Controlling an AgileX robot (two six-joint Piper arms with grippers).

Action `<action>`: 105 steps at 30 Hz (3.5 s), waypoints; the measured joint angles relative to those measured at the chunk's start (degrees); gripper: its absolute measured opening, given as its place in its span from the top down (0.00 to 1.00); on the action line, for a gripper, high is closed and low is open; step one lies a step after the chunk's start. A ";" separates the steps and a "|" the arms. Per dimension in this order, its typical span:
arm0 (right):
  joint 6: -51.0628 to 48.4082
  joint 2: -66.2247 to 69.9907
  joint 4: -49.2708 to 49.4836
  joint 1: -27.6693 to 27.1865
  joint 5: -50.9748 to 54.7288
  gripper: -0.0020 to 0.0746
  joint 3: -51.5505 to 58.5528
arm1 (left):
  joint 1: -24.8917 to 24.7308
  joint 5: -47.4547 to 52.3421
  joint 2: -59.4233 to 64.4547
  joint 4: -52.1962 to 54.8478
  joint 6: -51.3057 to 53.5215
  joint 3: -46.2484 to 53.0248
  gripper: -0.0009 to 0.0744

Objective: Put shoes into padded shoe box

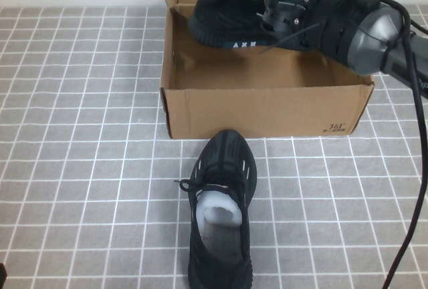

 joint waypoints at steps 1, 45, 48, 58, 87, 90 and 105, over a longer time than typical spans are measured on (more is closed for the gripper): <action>0.44 0.40 -0.63 -0.10 -0.21 0.98 0.00 | 0.00 0.00 0.00 0.00 0.00 0.00 0.99; 3.83 11.32 -9.46 -0.21 -5.94 0.90 0.00 | 0.00 0.00 -0.03 0.00 0.00 0.00 0.99; 5.71 11.32 -10.26 -0.21 -8.40 0.73 0.00 | 0.00 0.00 -0.03 0.00 0.00 0.00 0.99; 5.20 7.80 -10.14 0.00 -12.94 0.32 0.00 | 0.00 0.00 -0.03 0.00 0.00 0.00 0.99; -20.70 -16.98 -39.31 -3.83 -43.46 0.98 0.12 | 0.00 0.00 -0.03 0.00 0.00 0.00 0.99; -21.43 -17.68 -39.31 -6.98 -39.12 0.98 0.94 | 0.00 0.00 -0.03 0.00 0.00 0.00 0.99; -68.85 -29.94 7.70 -10.95 3.88 0.98 23.85 | 0.00 0.00 -0.03 0.00 0.00 0.00 0.99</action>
